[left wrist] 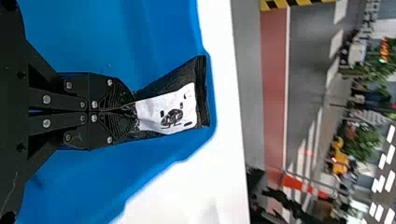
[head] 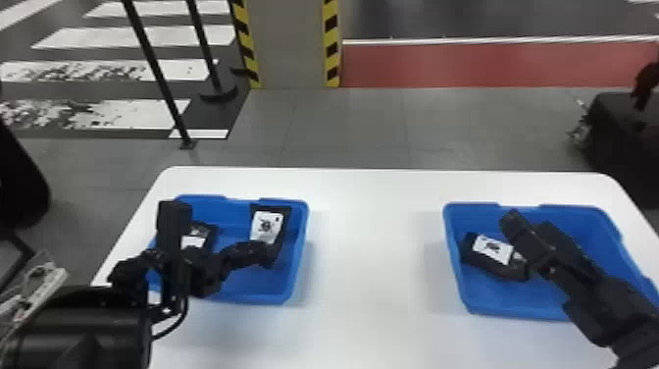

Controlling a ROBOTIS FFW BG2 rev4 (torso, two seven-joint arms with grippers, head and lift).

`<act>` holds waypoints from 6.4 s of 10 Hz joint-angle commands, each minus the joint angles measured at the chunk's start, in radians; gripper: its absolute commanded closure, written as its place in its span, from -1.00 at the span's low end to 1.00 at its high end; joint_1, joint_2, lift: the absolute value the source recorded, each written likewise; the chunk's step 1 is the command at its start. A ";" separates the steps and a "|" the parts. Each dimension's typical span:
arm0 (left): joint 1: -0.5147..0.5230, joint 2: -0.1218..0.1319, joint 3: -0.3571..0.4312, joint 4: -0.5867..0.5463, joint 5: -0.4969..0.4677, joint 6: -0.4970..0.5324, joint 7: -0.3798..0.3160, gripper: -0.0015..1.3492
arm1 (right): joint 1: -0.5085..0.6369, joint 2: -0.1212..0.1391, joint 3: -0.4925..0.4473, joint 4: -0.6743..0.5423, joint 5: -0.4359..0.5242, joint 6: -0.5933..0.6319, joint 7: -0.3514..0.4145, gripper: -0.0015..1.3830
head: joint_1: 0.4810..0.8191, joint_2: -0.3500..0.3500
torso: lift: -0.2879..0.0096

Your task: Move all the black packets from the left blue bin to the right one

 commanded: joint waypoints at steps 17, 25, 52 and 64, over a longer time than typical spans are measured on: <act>-0.049 -0.058 -0.219 -0.199 0.216 0.127 -0.220 0.80 | -0.372 0.000 0.160 0.294 0.084 0.165 0.185 -0.58 | 0.27 -0.08 | 0.20; -0.054 -0.068 -0.216 -0.175 0.222 0.139 -0.204 0.55 | -0.402 0.001 0.180 0.321 0.163 0.179 0.193 0.86 | 0.27 -0.04 | 0.20; 0.088 -0.042 0.298 -0.231 -0.103 0.181 0.030 -0.79 | -0.021 -0.026 -0.099 -0.182 0.094 0.172 0.014 -0.72 | 0.27 0.74 | 0.20; -0.221 0.015 0.094 0.220 -0.162 0.265 0.123 -0.77 | -0.019 -0.017 -0.088 -0.177 0.081 0.211 0.038 -0.72 | 0.27 0.64 | 0.20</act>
